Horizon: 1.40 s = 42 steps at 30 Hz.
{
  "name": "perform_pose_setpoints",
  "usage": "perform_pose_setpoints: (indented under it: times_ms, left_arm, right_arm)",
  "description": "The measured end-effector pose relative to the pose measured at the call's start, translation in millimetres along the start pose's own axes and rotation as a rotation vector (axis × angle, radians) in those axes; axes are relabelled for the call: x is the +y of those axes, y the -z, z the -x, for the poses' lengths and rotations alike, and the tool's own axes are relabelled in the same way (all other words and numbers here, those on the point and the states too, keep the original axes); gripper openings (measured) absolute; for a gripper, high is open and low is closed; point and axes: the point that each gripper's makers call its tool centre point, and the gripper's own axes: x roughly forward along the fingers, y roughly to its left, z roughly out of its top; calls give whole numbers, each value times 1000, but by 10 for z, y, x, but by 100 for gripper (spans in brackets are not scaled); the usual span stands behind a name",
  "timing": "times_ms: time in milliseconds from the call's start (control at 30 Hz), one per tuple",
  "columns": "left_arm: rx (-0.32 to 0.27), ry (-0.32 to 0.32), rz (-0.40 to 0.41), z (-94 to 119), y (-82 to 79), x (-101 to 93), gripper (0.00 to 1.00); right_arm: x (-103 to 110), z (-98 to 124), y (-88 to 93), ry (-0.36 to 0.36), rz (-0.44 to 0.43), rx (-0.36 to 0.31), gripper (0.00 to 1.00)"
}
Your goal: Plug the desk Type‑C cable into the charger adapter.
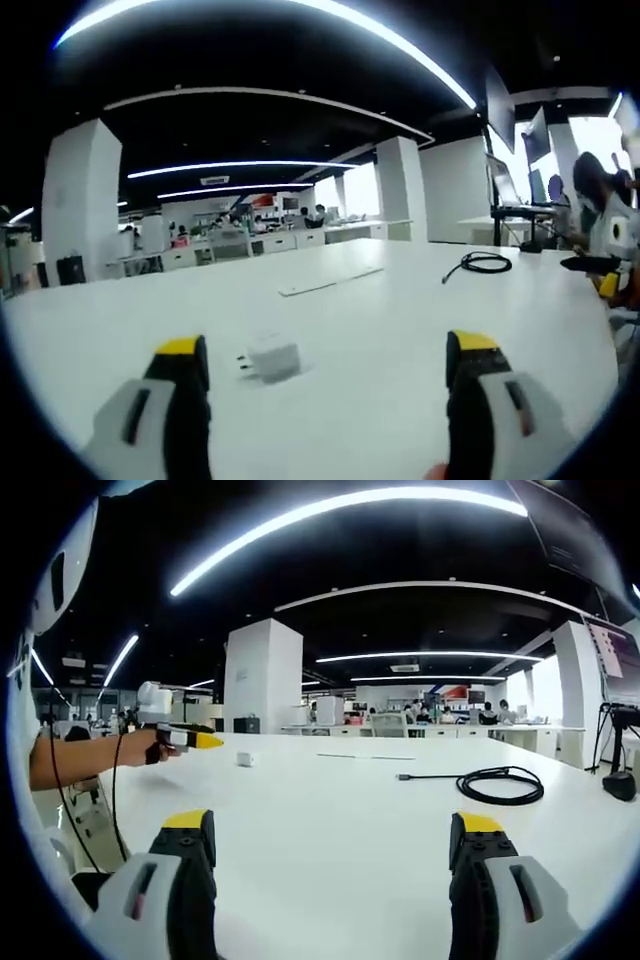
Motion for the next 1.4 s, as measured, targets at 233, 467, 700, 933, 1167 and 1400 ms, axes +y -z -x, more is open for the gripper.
perform_pose_setpoints:
  times_ms: [233, 467, 700, 933, 1167, 1400]
  left_arm:
    - [45, 7, -46, -173, 80, 121, 96]
    - [80, 11, -69, -258, 119, 239, 94]
    - [120, 35, -93, -397, 174, 401, 92]
    - [167, 78, -139, -486, 179, 444, 92]
    - [238, 164, -225, -628, 281, 476, 85]
    - [325, 232, -286, -729, 377, 444, 80]
  right_arm:
    - [-5, -16, 17, 0, -2, 7, 99]
    - [-26, -31, 29, 4, -4, 12, 98]
    - [-36, -67, 9, 3, -5, 8, 98]
    - [-73, -76, 23, 6, -3, 10, 98]
    - [-76, -81, 48, 9, -5, 17, 98]
    - [-50, -77, 33, 1, 4, 18, 98]
